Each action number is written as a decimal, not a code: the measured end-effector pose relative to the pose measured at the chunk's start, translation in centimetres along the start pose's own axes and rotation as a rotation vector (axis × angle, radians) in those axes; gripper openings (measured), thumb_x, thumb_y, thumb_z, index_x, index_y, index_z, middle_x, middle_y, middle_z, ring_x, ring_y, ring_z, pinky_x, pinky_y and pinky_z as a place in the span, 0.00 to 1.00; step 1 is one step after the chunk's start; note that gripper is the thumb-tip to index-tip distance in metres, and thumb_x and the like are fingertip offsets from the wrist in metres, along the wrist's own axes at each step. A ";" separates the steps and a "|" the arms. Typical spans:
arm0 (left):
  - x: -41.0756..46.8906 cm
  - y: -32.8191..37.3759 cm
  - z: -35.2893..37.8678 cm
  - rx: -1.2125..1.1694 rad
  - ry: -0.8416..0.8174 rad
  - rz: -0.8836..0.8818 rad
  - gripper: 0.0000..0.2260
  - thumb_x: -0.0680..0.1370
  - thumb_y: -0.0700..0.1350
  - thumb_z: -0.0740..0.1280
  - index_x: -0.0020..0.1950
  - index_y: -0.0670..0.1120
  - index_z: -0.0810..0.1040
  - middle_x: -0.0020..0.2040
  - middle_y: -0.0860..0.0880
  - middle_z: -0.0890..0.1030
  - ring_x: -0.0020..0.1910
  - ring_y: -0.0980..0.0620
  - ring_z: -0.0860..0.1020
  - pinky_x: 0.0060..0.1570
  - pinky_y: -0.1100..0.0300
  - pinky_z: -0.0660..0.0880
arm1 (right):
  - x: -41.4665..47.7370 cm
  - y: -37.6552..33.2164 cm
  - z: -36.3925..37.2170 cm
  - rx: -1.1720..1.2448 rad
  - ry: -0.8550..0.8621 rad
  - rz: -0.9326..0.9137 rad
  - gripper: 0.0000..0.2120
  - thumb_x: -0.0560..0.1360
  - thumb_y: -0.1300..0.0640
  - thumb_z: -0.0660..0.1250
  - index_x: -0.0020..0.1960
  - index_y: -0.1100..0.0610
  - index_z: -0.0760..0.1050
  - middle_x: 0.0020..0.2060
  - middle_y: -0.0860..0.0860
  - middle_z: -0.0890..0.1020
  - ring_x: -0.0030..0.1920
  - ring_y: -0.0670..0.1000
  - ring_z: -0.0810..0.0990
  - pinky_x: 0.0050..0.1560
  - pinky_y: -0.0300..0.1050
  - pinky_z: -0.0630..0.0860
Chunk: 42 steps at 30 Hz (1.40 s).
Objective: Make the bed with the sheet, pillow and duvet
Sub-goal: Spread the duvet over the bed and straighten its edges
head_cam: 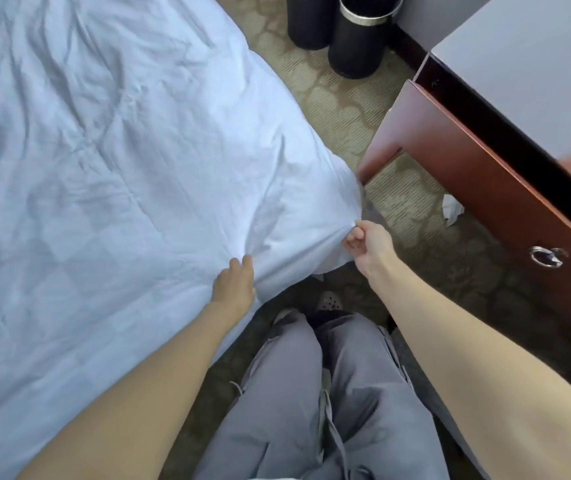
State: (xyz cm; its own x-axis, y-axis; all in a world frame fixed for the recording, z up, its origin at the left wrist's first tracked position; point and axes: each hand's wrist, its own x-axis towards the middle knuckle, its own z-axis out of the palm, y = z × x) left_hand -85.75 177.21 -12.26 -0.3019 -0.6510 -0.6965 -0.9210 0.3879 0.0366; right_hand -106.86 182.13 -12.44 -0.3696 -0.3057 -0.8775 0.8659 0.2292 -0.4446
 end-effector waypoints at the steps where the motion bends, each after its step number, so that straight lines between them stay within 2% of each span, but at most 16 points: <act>1: 0.4 -0.2 -0.1 -0.038 0.009 0.020 0.13 0.77 0.36 0.58 0.61 0.38 0.67 0.59 0.37 0.71 0.57 0.38 0.73 0.52 0.50 0.70 | 0.4 1.2 0.0 -0.009 0.018 0.033 0.06 0.78 0.66 0.58 0.48 0.62 0.73 0.23 0.50 0.75 0.28 0.45 0.72 0.41 0.40 0.74; 4: 1.4 -1.0 -0.7 -0.198 -0.013 0.012 0.06 0.73 0.34 0.57 0.44 0.40 0.73 0.49 0.37 0.75 0.51 0.39 0.74 0.43 0.55 0.69 | 2.0 5.9 -0.3 -0.024 0.012 0.247 0.19 0.77 0.52 0.65 0.64 0.60 0.70 0.54 0.55 0.79 0.55 0.55 0.78 0.56 0.52 0.75; 6: 2.3 -1.8 -1.4 -0.285 -0.072 -0.006 0.10 0.71 0.34 0.57 0.31 0.44 0.66 0.39 0.41 0.72 0.43 0.42 0.72 0.32 0.58 0.62 | 2.9 9.3 -0.1 -0.062 -0.045 0.448 0.38 0.69 0.37 0.68 0.69 0.60 0.65 0.63 0.56 0.75 0.63 0.61 0.74 0.60 0.57 0.73; 9: 3.3 -3.2 -2.1 -0.406 -0.134 -0.009 0.13 0.71 0.37 0.58 0.27 0.46 0.64 0.33 0.47 0.70 0.39 0.47 0.69 0.32 0.58 0.60 | 3.7 12.1 0.9 -0.080 -0.170 0.589 0.62 0.53 0.22 0.66 0.76 0.57 0.55 0.72 0.59 0.64 0.71 0.64 0.63 0.71 0.65 0.57; 11: 3.5 -3.4 -2.0 -0.404 -0.141 0.001 0.16 0.74 0.35 0.58 0.28 0.47 0.63 0.32 0.49 0.69 0.38 0.48 0.68 0.32 0.58 0.60 | 2.9 10.9 2.7 0.073 -0.251 0.516 0.47 0.64 0.27 0.64 0.73 0.56 0.61 0.70 0.55 0.67 0.70 0.62 0.65 0.71 0.61 0.60; 14: 2.6 -2.5 -1.6 -0.346 -0.123 0.002 0.13 0.73 0.33 0.55 0.30 0.44 0.63 0.34 0.46 0.70 0.40 0.45 0.69 0.31 0.57 0.61 | 2.9 7.4 4.1 0.002 -0.062 0.306 0.22 0.78 0.51 0.63 0.69 0.60 0.67 0.65 0.56 0.74 0.61 0.58 0.74 0.62 0.55 0.70; 17: 1.3 -1.4 -1.6 -0.340 -0.097 -0.019 0.12 0.74 0.34 0.55 0.31 0.44 0.67 0.44 0.36 0.76 0.49 0.38 0.74 0.40 0.53 0.68 | 1.9 4.7 1.8 -0.329 0.253 0.130 0.22 0.71 0.63 0.68 0.64 0.63 0.70 0.54 0.57 0.79 0.52 0.58 0.78 0.50 0.53 0.76; 19: 0.7 -0.6 -1.3 -0.342 -0.118 -0.015 0.11 0.76 0.36 0.54 0.41 0.40 0.76 0.53 0.35 0.78 0.55 0.38 0.75 0.50 0.53 0.71 | 0.5 4.5 -0.6 -0.602 0.429 -0.025 0.23 0.72 0.59 0.69 0.64 0.66 0.70 0.57 0.59 0.78 0.57 0.60 0.78 0.57 0.52 0.76; 22: 0.3 -0.3 -0.5 -0.336 -0.166 0.005 0.13 0.77 0.36 0.53 0.59 0.39 0.72 0.61 0.38 0.74 0.60 0.41 0.72 0.58 0.55 0.69 | 0.7 5.9 -3.0 -0.834 0.553 -0.057 0.25 0.75 0.57 0.66 0.67 0.67 0.65 0.62 0.62 0.74 0.62 0.62 0.74 0.60 0.52 0.72; 26: 0.1 -1.0 -1.4 -0.334 -0.315 0.052 0.25 0.78 0.35 0.52 0.75 0.45 0.58 0.73 0.42 0.60 0.70 0.43 0.64 0.64 0.57 0.64 | 2.6 6.6 -1.5 -1.118 0.481 0.167 0.28 0.77 0.60 0.61 0.71 0.66 0.52 0.70 0.62 0.61 0.69 0.60 0.64 0.66 0.49 0.65; 30: -0.8 -1.2 -3.5 -0.382 -0.289 0.073 0.23 0.79 0.35 0.52 0.75 0.43 0.59 0.74 0.41 0.61 0.69 0.42 0.66 0.64 0.54 0.68 | 2.0 5.1 1.1 -1.319 0.268 0.038 0.25 0.78 0.61 0.56 0.73 0.63 0.54 0.71 0.61 0.61 0.69 0.60 0.64 0.66 0.51 0.66; 33: -0.9 -1.7 -5.6 -0.409 -0.254 0.076 0.23 0.79 0.35 0.52 0.75 0.42 0.58 0.75 0.41 0.58 0.72 0.44 0.63 0.67 0.55 0.65 | 0.2 3.5 5.2 -1.388 0.084 -0.018 0.17 0.80 0.64 0.53 0.67 0.67 0.67 0.67 0.60 0.70 0.60 0.57 0.72 0.52 0.44 0.68; 36: -0.8 -3.0 -8.2 -0.447 -0.202 0.032 0.25 0.78 0.33 0.50 0.75 0.44 0.58 0.75 0.42 0.59 0.71 0.43 0.63 0.64 0.56 0.67 | -1.4 2.3 8.6 -1.463 -0.071 -0.115 0.17 0.78 0.65 0.56 0.66 0.66 0.69 0.64 0.59 0.72 0.62 0.59 0.72 0.52 0.44 0.69; 38: -1.1 -4.0 -10.2 -0.470 -0.164 -0.004 0.25 0.78 0.33 0.50 0.75 0.44 0.59 0.74 0.42 0.60 0.69 0.43 0.65 0.63 0.55 0.68 | -2.5 1.5 10.3 -1.456 -0.112 -0.161 0.10 0.77 0.65 0.57 0.55 0.66 0.73 0.52 0.57 0.74 0.52 0.57 0.72 0.43 0.41 0.70; 40: -1.4 -4.9 -12.1 -0.494 -0.122 -0.038 0.25 0.78 0.33 0.50 0.75 0.44 0.59 0.73 0.42 0.60 0.67 0.42 0.68 0.59 0.55 0.69 | -3.1 0.3 12.1 -1.471 -0.122 -0.184 0.06 0.74 0.66 0.58 0.39 0.61 0.68 0.40 0.53 0.71 0.46 0.54 0.68 0.31 0.41 0.61; 42: -1.3 -5.7 -13.8 -0.526 -0.089 -0.065 0.24 0.78 0.34 0.50 0.74 0.44 0.60 0.73 0.42 0.61 0.64 0.42 0.69 0.56 0.55 0.70 | -3.7 -1.3 14.2 -1.519 -0.117 -0.208 0.06 0.74 0.66 0.58 0.39 0.59 0.67 0.40 0.52 0.70 0.45 0.54 0.68 0.28 0.41 0.59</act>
State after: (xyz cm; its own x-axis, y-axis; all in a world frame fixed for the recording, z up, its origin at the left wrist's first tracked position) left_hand -83.52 166.91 -1.67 -0.2386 -0.5959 -0.7667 -0.9431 -0.0460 0.3293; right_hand -101.79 169.84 -6.05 -0.3457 -0.5026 -0.7924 -0.3723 0.8486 -0.3758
